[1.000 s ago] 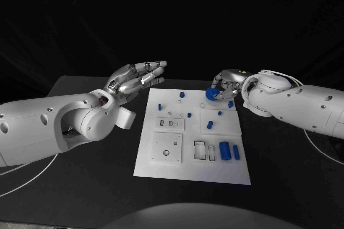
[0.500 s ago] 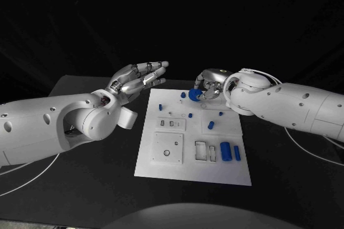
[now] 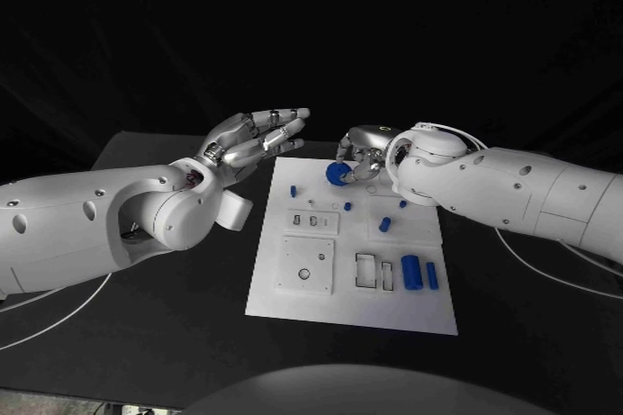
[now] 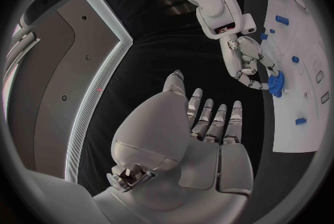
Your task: Assemble the parts on the task board
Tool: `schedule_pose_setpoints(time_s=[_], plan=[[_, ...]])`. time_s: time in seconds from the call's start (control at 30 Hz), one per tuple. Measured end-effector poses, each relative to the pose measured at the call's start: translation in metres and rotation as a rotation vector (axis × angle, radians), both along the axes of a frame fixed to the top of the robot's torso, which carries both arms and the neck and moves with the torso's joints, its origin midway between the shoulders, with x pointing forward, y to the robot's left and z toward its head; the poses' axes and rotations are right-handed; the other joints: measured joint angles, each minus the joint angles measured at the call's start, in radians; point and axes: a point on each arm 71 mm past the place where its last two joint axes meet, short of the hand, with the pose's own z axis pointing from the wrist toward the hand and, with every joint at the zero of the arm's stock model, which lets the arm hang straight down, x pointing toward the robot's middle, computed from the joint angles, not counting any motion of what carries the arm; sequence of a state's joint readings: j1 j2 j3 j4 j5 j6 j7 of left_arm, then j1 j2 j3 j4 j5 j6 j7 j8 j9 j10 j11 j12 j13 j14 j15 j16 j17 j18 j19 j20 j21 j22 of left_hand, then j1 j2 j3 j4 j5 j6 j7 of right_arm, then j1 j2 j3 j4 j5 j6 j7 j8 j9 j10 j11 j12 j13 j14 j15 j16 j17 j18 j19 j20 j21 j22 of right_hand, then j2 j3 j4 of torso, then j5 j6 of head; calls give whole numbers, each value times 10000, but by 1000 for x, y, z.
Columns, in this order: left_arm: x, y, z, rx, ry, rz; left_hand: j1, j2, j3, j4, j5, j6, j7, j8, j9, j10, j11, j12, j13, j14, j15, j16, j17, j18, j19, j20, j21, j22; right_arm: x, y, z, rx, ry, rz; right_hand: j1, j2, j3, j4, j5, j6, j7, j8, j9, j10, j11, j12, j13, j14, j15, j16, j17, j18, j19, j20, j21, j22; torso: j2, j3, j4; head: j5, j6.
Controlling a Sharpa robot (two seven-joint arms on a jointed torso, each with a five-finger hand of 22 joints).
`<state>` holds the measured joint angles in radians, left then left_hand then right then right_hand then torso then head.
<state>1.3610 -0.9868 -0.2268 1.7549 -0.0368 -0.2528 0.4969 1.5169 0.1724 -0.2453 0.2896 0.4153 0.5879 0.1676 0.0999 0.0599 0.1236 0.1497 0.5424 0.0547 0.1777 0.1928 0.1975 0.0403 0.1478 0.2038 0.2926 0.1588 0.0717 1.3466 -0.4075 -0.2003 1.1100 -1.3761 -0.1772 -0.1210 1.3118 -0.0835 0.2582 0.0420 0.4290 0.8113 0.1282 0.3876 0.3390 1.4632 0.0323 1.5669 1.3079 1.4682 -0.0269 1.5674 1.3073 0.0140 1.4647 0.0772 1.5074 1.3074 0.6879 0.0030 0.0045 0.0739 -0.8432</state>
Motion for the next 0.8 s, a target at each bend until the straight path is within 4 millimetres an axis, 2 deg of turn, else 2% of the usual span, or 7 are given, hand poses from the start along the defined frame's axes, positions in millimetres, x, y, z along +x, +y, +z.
schedule_pose_setpoints(time_s=[0.27,0.5,0.8], plan=[[0,-1,0,-1,4,-28,0,0,0,0,0,0,0,0,-1,0,0,0,0,0,0,0,0,0,0,0,0,8,0,11,-3,-27,115,130,0,-1,0,0,-19,0,-1,1,0,34,37,0,-1,0,0,0,6,1,35,35,-40,-1,-11,1,-12,-95,-37],[0,-1,0,0,8,-30,0,0,0,0,0,0,0,0,-1,0,0,0,0,0,0,0,-1,0,0,0,0,8,1,16,-10,-42,229,96,-9,-11,-1,-1,-36,0,-2,-1,0,34,37,0,-2,-37,37,0,7,1,-2,71,-87,-2,-11,10,-13,-46,-40],[0,0,0,5,19,-12,0,0,0,0,0,0,0,0,-2,0,0,0,0,0,0,0,8,0,0,0,0,6,2,19,-16,-56,289,23,7,4,28,-32,-57,96,-16,-186,0,34,37,0,-3,-36,36,0,6,1,36,107,-225,-2,-9,16,-6,-27,-62]])
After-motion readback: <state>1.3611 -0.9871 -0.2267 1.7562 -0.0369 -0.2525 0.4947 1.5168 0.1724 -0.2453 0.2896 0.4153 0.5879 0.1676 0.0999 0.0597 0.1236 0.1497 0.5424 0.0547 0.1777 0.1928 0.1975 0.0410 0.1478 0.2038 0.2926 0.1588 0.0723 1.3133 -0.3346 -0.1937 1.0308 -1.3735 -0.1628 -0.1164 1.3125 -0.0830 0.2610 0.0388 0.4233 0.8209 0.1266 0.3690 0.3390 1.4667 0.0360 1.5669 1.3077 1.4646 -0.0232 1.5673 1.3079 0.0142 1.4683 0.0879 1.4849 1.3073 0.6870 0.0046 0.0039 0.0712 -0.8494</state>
